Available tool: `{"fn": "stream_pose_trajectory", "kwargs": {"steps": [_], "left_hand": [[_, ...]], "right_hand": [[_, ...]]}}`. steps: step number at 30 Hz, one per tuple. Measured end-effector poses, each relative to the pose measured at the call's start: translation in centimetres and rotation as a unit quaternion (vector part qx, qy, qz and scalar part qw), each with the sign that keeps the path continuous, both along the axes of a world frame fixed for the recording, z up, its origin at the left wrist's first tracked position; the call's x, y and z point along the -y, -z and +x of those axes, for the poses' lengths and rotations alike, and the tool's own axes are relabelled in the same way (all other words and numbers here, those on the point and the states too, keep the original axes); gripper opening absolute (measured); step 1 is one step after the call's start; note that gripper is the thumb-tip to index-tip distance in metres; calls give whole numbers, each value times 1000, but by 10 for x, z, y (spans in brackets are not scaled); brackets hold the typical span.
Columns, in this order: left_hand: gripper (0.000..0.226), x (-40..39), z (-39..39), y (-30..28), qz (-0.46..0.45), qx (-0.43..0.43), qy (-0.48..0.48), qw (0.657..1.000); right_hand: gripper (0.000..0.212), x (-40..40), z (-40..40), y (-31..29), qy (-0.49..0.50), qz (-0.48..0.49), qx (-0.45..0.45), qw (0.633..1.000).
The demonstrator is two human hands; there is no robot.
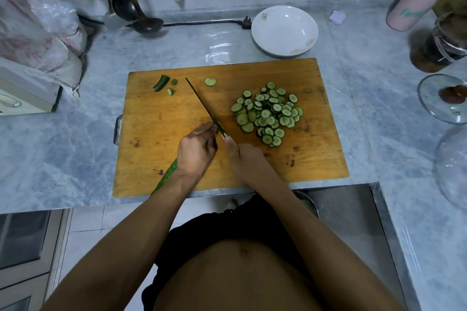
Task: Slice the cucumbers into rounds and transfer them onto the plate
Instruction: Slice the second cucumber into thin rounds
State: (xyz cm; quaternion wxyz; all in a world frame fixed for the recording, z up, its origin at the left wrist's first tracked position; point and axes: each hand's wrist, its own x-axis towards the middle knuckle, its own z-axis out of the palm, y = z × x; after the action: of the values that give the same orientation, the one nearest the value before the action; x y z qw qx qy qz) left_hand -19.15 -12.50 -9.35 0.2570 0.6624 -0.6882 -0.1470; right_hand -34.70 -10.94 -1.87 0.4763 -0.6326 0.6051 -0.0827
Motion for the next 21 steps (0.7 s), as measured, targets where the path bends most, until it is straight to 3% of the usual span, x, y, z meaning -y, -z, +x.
{"fn": "stream_pose_trajectory", "kwargs": {"steps": [5, 10, 21], "left_hand": [[40, -5, 1, -4, 2, 17, -1, 1000], [41, -8, 7, -5, -13, 24, 13, 1000], [39, -7, 5, -6, 11, 44, -6, 999]], "right_hand": [[71, 7, -15, -3, 69, 54, 51, 995], [79, 6, -24, -8, 58, 86, 39, 994], [68, -25, -32, -16, 18, -43, 17, 999]]}}
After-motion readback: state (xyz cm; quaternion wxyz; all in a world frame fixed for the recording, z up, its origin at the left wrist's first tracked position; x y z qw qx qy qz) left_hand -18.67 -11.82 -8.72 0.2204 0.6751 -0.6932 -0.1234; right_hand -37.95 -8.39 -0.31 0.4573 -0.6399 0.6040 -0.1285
